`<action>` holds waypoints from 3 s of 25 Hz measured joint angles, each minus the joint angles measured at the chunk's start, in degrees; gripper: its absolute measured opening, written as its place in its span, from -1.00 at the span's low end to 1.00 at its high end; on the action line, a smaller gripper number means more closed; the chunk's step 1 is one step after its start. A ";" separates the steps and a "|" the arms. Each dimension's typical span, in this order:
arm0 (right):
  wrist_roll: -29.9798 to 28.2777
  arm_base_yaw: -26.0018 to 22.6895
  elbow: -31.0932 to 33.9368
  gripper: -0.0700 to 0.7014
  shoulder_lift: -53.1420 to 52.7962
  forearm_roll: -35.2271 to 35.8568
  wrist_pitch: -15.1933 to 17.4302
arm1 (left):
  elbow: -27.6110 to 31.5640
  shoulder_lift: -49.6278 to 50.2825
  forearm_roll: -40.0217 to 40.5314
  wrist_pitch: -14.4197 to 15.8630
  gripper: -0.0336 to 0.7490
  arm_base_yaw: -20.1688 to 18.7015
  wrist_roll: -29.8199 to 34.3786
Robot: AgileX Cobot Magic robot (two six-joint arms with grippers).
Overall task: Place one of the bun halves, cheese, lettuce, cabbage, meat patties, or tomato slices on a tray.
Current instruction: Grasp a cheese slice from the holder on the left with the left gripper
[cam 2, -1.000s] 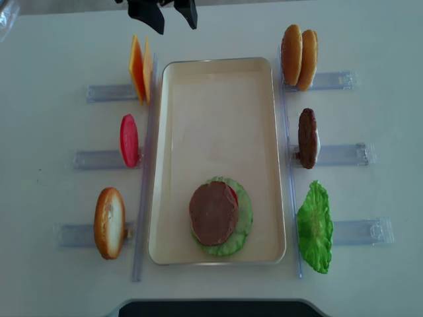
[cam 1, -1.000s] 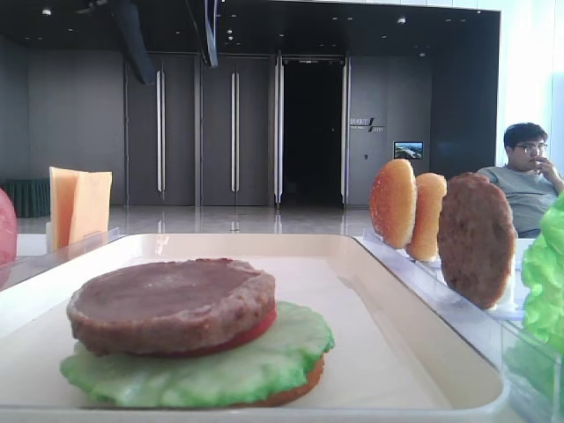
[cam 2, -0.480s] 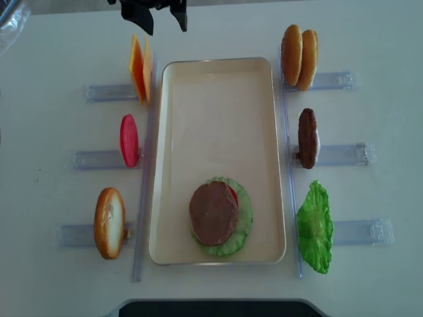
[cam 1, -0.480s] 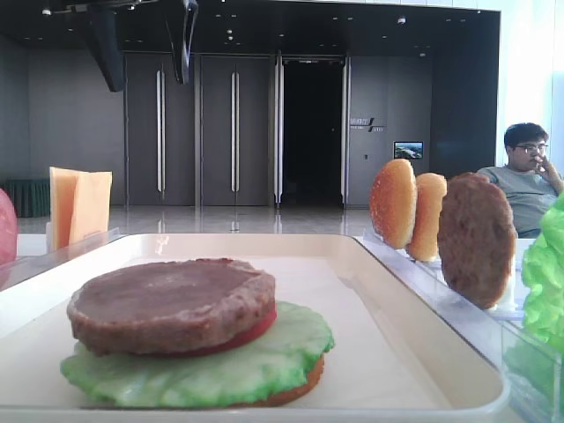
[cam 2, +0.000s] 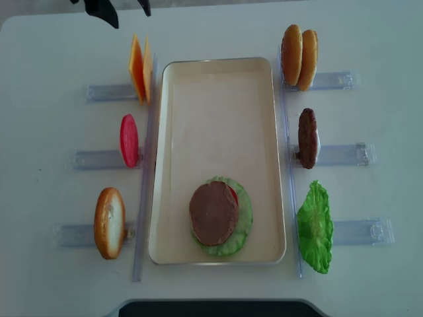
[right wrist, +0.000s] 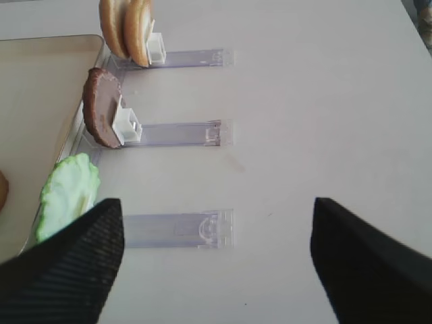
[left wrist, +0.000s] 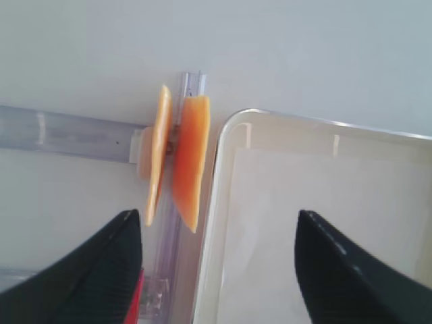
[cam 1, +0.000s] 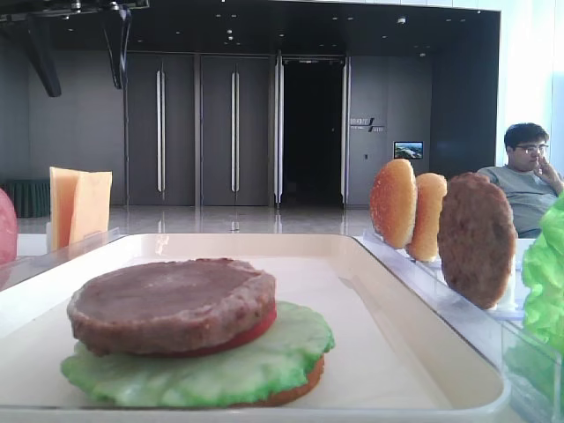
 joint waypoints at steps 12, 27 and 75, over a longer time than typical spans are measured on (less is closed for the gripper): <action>0.00 0.00 0.00 0.59 0.00 0.00 0.00 | 3.06 0.00 0.45 0.00 0.46 0.17 0.00; 0.00 0.00 0.00 0.59 0.00 0.00 0.00 | 3.98 3.85 0.20 -2.64 0.45 0.17 0.00; 0.00 0.00 0.00 0.59 0.00 0.00 0.00 | 4.09 9.13 -0.74 -4.24 0.18 0.17 2.54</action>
